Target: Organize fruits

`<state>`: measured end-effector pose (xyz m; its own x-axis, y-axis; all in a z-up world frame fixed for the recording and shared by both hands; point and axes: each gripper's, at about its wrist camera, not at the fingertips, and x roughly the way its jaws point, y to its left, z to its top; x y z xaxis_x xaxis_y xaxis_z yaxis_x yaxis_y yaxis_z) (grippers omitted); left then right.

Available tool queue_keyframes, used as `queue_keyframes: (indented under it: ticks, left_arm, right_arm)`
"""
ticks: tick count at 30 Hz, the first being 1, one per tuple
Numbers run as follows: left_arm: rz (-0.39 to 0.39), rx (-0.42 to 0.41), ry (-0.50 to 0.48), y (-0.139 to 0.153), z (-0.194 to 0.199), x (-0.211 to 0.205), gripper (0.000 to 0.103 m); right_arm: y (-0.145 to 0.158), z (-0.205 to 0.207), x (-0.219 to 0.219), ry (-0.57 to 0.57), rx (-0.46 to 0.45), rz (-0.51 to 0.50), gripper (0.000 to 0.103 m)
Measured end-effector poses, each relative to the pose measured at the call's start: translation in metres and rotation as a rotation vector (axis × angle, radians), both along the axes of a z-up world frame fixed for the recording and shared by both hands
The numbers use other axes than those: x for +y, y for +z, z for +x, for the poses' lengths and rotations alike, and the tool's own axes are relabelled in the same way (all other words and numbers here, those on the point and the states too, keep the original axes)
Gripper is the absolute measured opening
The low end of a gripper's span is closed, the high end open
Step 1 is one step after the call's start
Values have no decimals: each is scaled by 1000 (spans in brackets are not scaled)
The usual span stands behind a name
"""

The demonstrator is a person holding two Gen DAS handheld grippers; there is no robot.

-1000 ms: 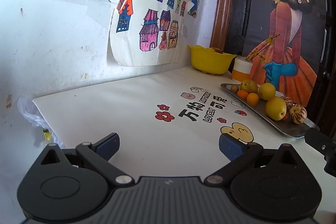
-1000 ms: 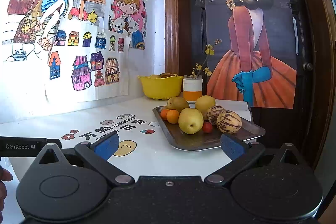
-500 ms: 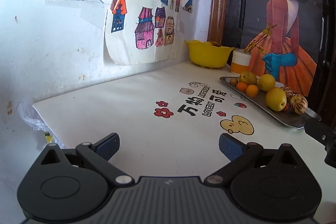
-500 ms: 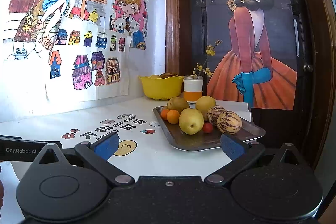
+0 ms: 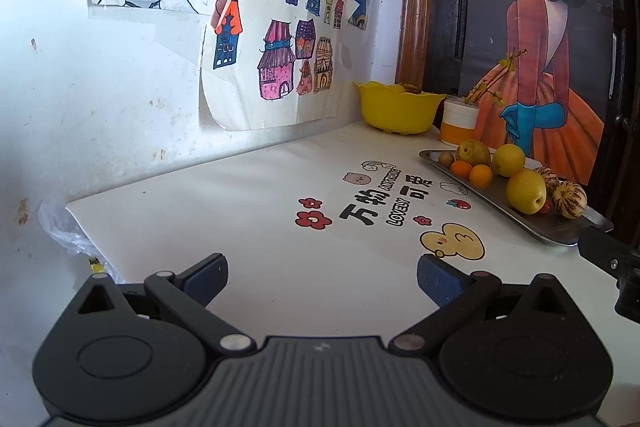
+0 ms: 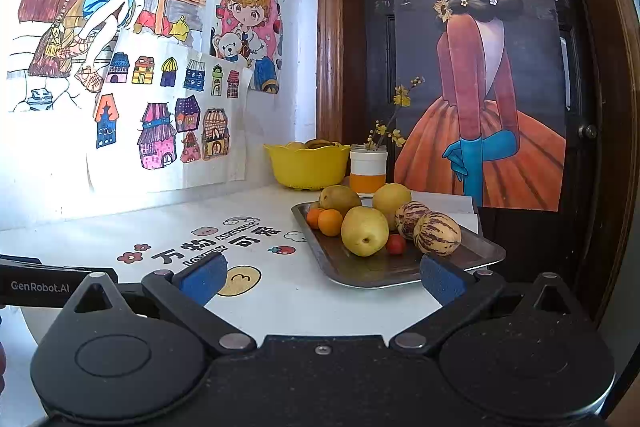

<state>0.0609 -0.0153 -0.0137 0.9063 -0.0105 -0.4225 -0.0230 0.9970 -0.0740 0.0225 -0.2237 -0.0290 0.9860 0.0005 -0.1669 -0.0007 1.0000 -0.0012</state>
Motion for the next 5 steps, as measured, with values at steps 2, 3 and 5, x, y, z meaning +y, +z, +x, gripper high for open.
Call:
queue_keyframes:
  ticks: [2,3,5]
  left_arm:
    - [1,1,-1,0,0,0,103]
    - [1,2,-2,0,0,0,103]
    - [2,2,-1,0,0,0,103]
  right_arm:
    - [0,0,0,1,0,0,102]
    - [0,0,0,1,0,0,102]
    - [0,0,0,0,0,-1,102]
